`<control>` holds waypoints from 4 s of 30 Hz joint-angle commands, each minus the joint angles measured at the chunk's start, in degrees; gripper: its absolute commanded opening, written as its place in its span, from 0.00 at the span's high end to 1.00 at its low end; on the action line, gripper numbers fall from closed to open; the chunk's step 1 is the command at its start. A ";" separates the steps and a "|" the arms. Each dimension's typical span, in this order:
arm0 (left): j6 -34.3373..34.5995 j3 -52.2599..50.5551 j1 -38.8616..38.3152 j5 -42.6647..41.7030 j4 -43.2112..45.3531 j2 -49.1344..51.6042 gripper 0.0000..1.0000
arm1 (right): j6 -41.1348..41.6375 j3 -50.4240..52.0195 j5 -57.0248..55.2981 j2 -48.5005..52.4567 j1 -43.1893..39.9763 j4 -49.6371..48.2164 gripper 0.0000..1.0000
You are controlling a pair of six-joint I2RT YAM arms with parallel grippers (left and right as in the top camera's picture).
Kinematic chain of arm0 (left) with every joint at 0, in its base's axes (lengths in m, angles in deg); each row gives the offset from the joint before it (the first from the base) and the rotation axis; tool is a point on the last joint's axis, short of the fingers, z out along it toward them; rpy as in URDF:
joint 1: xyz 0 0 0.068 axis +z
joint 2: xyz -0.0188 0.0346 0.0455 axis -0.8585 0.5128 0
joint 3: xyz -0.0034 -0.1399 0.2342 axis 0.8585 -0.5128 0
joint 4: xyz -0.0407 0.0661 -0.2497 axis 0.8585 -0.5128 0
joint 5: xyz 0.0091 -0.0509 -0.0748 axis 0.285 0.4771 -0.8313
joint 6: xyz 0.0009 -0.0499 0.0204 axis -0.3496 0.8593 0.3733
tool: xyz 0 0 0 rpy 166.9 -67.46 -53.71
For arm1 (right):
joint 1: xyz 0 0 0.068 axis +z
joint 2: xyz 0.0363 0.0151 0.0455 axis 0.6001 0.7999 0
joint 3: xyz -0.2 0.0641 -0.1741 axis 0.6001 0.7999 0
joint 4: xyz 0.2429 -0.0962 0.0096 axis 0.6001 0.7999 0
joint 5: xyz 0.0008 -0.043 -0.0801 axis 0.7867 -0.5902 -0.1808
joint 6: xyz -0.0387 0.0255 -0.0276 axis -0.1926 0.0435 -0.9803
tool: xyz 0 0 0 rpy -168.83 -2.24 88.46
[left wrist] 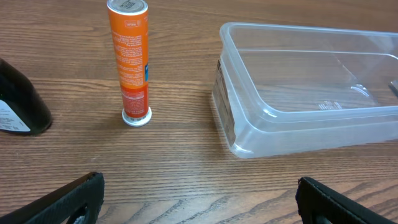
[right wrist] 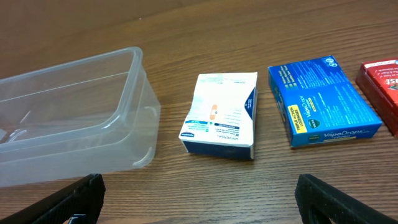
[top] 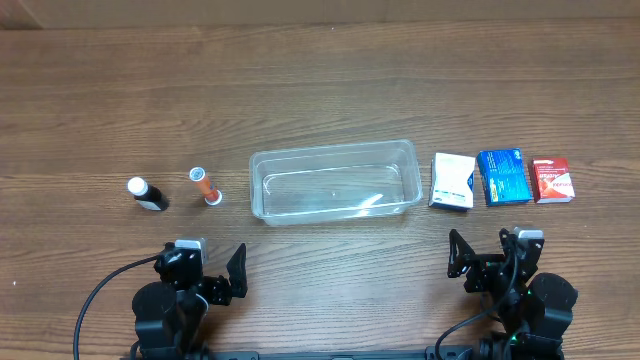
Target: Pack container
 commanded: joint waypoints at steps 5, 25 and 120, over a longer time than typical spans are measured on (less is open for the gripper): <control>-1.11 -0.52 -0.33 -0.24 0.37 -0.74 0.00 | 0.15 0.74 -0.35 -0.52 0.00 0.07 0.00; -1.11 -0.52 -0.33 -0.24 0.37 -0.76 0.00 | 7.58 -2.97 10.29 0.57 0.00 -14.64 0.00; -1.11 -0.52 -0.33 -0.24 0.37 -0.74 0.00 | 23.69 -67.63 -27.50 99.08 42.58 23.15 0.41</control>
